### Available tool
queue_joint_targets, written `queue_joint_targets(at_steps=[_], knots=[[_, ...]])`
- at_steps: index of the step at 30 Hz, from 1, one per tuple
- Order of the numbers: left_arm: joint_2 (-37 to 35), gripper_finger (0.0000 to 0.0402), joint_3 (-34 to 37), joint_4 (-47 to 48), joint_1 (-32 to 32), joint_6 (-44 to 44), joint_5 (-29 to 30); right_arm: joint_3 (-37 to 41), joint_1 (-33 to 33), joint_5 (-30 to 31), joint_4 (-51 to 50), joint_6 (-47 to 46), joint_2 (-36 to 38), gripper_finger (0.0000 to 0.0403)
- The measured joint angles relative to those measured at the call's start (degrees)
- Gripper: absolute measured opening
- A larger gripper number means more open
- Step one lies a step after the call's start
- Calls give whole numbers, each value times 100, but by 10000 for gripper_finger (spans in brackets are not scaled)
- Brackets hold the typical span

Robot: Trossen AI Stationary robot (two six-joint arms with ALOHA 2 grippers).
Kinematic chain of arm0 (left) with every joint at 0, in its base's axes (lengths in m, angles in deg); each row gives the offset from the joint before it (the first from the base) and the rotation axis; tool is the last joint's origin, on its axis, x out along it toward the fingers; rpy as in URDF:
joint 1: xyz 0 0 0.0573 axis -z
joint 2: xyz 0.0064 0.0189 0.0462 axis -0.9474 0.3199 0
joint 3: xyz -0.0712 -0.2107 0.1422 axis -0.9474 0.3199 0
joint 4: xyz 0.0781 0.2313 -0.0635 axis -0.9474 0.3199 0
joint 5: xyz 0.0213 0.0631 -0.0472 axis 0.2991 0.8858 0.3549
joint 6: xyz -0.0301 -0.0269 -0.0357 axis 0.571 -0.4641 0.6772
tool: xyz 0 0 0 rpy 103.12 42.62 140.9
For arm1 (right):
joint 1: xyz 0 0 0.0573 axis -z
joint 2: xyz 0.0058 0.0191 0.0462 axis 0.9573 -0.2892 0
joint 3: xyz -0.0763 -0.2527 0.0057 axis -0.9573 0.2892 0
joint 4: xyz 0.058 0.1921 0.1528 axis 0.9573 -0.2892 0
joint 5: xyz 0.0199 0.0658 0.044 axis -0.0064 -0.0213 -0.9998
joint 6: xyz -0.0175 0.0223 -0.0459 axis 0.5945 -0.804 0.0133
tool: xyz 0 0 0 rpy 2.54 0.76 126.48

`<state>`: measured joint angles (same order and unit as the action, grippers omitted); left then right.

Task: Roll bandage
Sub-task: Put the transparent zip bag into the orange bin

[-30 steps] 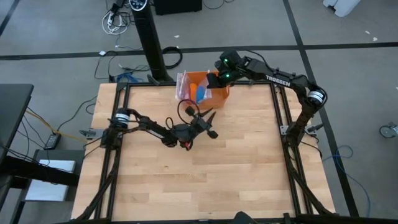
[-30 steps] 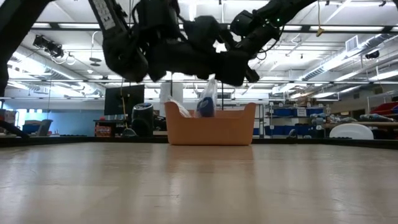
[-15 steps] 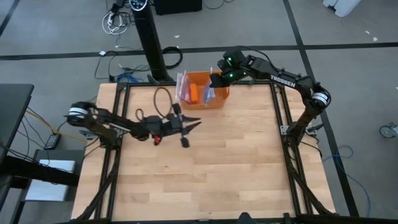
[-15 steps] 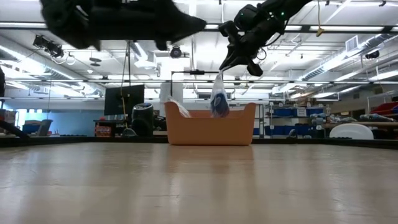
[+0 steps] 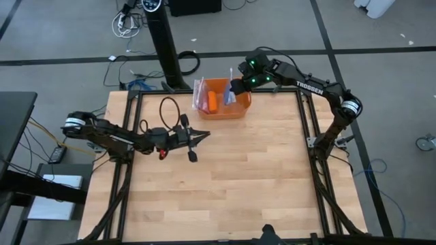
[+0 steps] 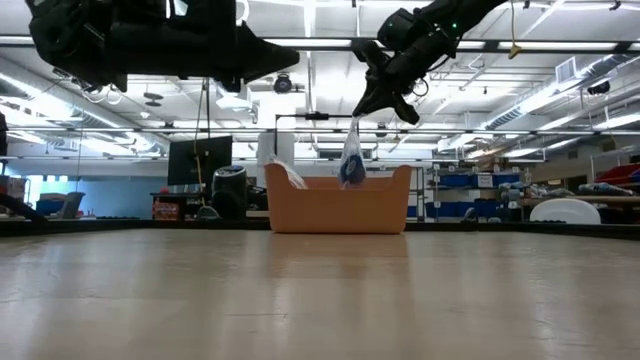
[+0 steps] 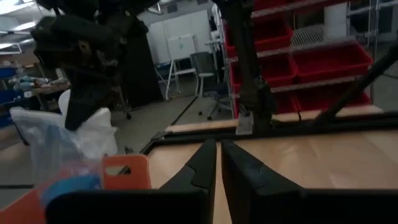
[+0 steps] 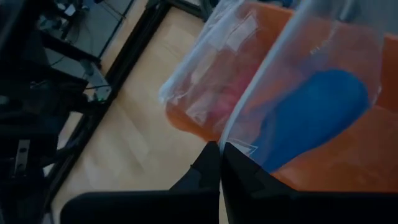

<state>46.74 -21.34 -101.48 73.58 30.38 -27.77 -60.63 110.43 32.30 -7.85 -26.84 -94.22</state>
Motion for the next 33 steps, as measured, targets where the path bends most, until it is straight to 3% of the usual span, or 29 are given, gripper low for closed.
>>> queue_joint_targets(at_steps=[12,21,30,33], knots=[[-2,12,943,-1324,-228,198,-544,-4,-199,-32,449,-25,-794,0],[-2,10,1091,-1322,-376,301,-614,-4,-199,-325,747,7,-1248,0],[-2,9,1089,-1312,-442,328,-847,-2,-282,158,937,445,-1329,6],[0,9,1089,-1272,-520,460,-1005,-4,-289,19,1188,496,-1327,18]])
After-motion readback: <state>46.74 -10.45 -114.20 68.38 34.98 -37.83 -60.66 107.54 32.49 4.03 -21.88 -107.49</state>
